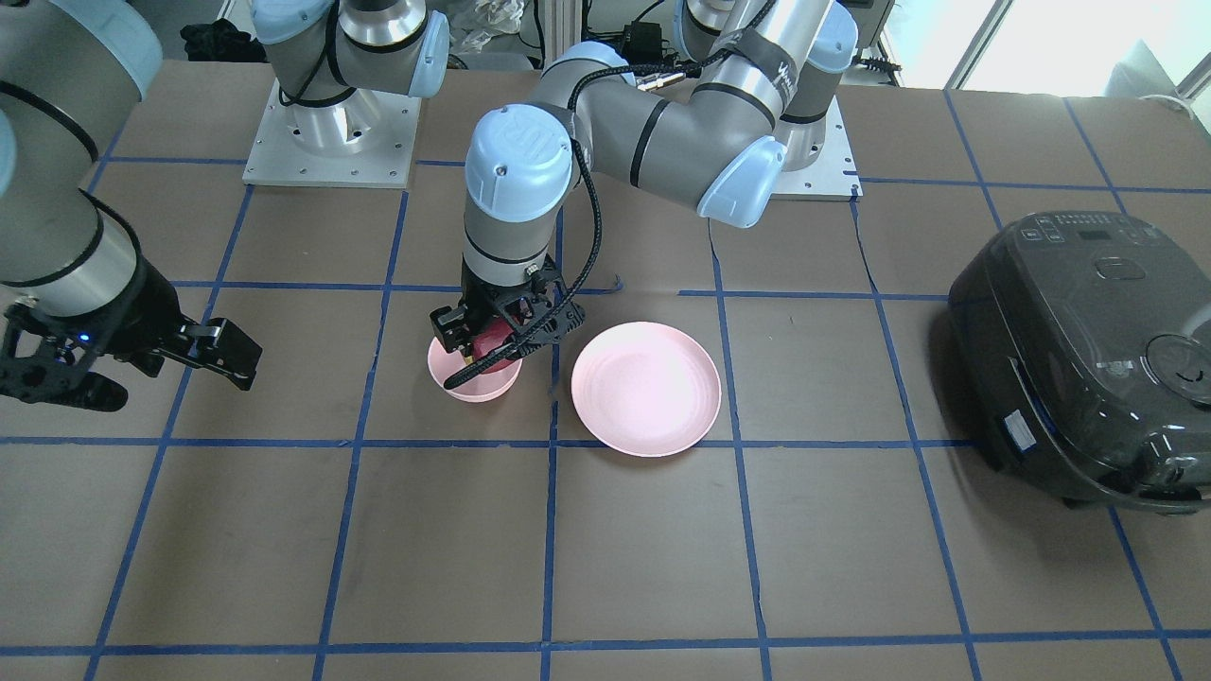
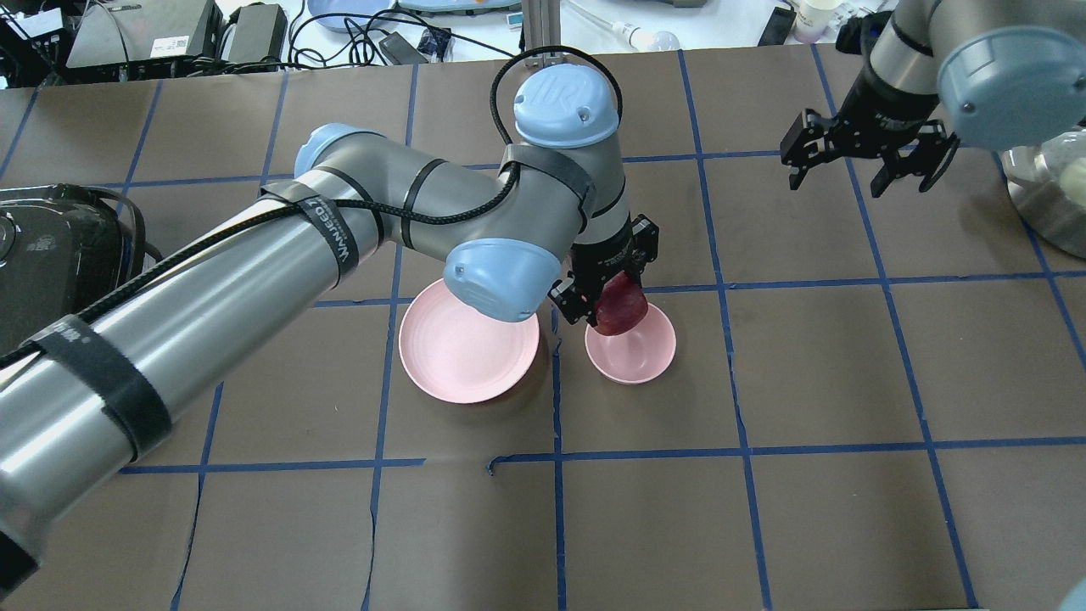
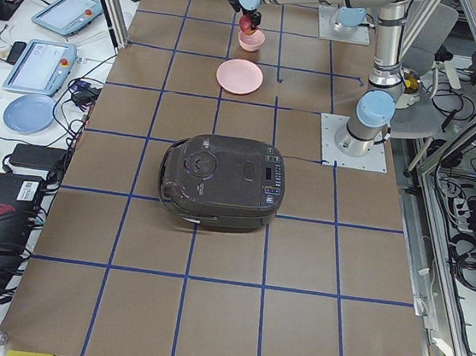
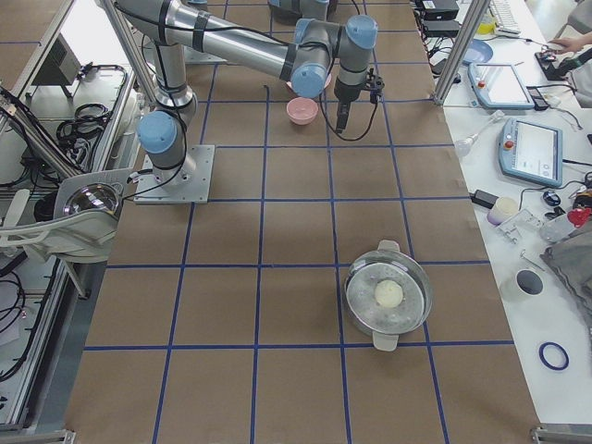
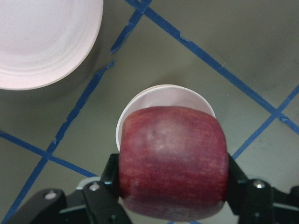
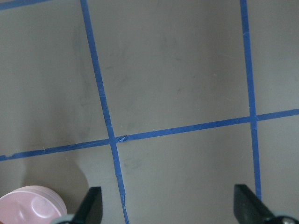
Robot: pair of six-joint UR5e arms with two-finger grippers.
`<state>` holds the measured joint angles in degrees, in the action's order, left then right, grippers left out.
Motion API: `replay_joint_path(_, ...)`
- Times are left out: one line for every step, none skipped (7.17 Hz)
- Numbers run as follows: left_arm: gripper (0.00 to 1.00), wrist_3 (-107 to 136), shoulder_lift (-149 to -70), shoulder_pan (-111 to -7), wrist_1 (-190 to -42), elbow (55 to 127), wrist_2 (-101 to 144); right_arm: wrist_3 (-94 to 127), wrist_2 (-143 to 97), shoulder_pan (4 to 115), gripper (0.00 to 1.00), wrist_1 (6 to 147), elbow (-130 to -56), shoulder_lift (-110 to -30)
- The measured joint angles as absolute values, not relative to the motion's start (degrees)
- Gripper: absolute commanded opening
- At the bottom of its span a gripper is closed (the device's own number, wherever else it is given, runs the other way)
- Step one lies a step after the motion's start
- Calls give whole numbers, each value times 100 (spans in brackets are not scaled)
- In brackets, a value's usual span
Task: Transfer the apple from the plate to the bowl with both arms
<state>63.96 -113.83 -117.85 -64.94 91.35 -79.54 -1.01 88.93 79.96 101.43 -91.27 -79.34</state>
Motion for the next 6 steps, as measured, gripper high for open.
replay_joint_path(2,6429,-11537,-11880,-6430,9134,-7954,-80,8894,8006,100,10048,-9014,-8091)
replay_joint_path(2,6467,-11652,-11960,-6349,9133,-7954,-68,8861,8045,100,9993,-8972,-8277)
replay_joint_path(4,6480,-11741,-11998,-6294,9133,-7956,-64,8819,8106,100,9957,-8961,-8445)
replay_joint_path(9,6460,-11821,-12010,-6272,9140,-7960,-60,8763,8211,100,9931,-8955,-8566)
replay_joint_path(38,6426,-11892,-12015,-6263,9160,-7964,-56,8743,8368,100,9922,-8951,-8621)
replay_joint_path(99,6402,-11942,-12017,-6239,9191,-7968,-54,8762,8528,100,9923,-8949,-8639)
